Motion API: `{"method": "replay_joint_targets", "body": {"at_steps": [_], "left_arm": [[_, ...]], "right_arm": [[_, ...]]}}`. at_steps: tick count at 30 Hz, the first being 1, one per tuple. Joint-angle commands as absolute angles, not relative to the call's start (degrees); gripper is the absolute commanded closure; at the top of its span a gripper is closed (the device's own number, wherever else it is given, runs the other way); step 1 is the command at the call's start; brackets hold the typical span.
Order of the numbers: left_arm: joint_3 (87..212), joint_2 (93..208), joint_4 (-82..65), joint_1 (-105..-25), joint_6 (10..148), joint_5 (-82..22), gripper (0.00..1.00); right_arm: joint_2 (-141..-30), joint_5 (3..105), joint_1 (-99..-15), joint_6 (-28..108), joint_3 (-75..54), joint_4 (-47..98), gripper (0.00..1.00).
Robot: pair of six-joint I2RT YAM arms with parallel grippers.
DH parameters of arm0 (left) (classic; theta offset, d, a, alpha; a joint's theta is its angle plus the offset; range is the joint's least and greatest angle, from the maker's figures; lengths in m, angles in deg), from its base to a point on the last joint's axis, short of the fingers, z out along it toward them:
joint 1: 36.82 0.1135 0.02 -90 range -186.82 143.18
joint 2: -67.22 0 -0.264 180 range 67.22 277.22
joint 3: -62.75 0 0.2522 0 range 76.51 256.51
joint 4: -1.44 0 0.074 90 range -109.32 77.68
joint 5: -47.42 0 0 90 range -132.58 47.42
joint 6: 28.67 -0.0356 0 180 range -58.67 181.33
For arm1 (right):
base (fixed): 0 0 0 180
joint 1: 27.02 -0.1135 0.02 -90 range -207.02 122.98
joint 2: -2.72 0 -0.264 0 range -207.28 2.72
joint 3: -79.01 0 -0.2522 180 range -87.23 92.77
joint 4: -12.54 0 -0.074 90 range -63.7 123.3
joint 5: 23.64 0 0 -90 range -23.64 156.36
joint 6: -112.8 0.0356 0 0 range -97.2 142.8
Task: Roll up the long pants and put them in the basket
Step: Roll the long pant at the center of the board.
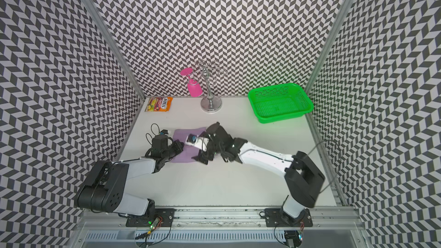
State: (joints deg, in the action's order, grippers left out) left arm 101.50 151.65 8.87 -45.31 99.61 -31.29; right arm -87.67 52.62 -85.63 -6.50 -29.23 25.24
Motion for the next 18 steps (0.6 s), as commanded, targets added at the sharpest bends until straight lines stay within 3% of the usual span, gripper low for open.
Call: {"method": "replay_joint_targets", "body": {"at_steps": [1, 8, 14, 15, 18], "left_arm": [[100.9, 153.3, 5.5, -43.9, 97.5, -32.0, 1.0], [101.1, 153.1, 5.8, -43.7, 96.8, -29.7, 1.0], [101.0, 152.3, 5.4, -43.6, 96.2, -29.0, 1.0], [101.0, 152.1, 5.4, -43.6, 96.2, -28.9, 1.0], [101.2, 151.9, 5.4, -43.6, 96.3, -28.3, 1.0]], "right_arm": [[-92.6, 68.2, -90.0, -15.3, -35.5, 7.5, 0.0], [-104.3, 83.5, -93.5, -23.8, -30.0, 2.6, 0.0], [-114.4, 88.2, -93.1, -29.3, -23.7, 1.8, 0.01], [-116.0, 88.4, -92.9, -30.1, -22.5, 2.1, 0.03], [-121.4, 87.8, -92.4, -31.1, -17.7, 7.0, 0.22]]}}
